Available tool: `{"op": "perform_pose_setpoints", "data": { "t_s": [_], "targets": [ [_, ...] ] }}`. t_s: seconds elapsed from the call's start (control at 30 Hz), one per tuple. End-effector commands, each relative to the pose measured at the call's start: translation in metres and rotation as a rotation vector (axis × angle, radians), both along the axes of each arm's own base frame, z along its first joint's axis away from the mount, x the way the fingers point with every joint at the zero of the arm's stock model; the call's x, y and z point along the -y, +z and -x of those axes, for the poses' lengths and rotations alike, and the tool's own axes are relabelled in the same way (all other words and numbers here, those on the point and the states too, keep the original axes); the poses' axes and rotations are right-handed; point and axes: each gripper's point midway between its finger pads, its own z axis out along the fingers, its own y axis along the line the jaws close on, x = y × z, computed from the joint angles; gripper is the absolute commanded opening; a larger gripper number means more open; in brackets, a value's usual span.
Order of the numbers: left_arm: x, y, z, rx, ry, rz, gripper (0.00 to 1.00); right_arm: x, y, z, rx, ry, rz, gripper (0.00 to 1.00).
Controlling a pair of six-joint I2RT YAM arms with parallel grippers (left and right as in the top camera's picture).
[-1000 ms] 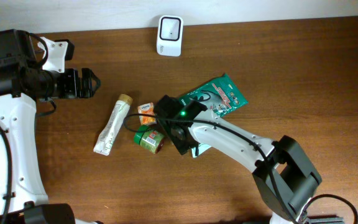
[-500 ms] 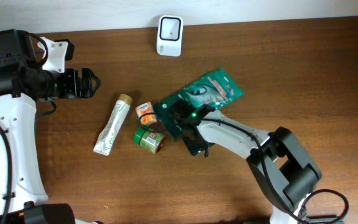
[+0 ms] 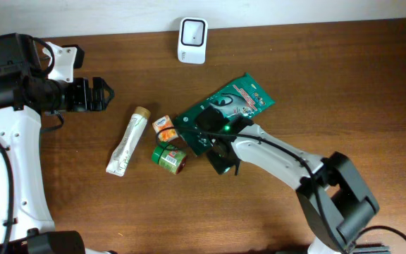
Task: Scan the item barcode
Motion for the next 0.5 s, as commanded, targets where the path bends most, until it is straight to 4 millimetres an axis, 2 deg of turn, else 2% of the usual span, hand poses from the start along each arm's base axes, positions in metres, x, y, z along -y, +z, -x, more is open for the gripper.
{"op": "perform_pose_setpoints", "data": {
  "t_s": [0.0, 0.2, 0.33, 0.37, 0.47],
  "targets": [
    [0.000, 0.012, 0.000, 0.039, -0.013, -0.005, 0.99, -0.012, 0.011, -0.015, 0.062, 0.018, -0.046, 0.60],
    [0.000, 0.012, 0.000, 0.039, -0.013, -0.005, 0.99, -0.018, -0.010, -0.023, 0.061, 0.095, -0.030, 0.66],
    [0.000, 0.012, 0.000, 0.039, -0.013, -0.005, 0.99, -0.013, -0.040, -0.017, -0.004, 0.134, 0.021, 0.65],
    [0.000, 0.012, 0.000, 0.039, -0.013, -0.005, 0.99, -0.011, -0.044, -0.015, -0.017, 0.135, 0.030, 0.64],
    [0.000, 0.012, 0.000, 0.039, -0.013, -0.005, 0.99, -0.010, -0.046, -0.013, -0.029, 0.138, 0.038, 0.50]
  ]
}}
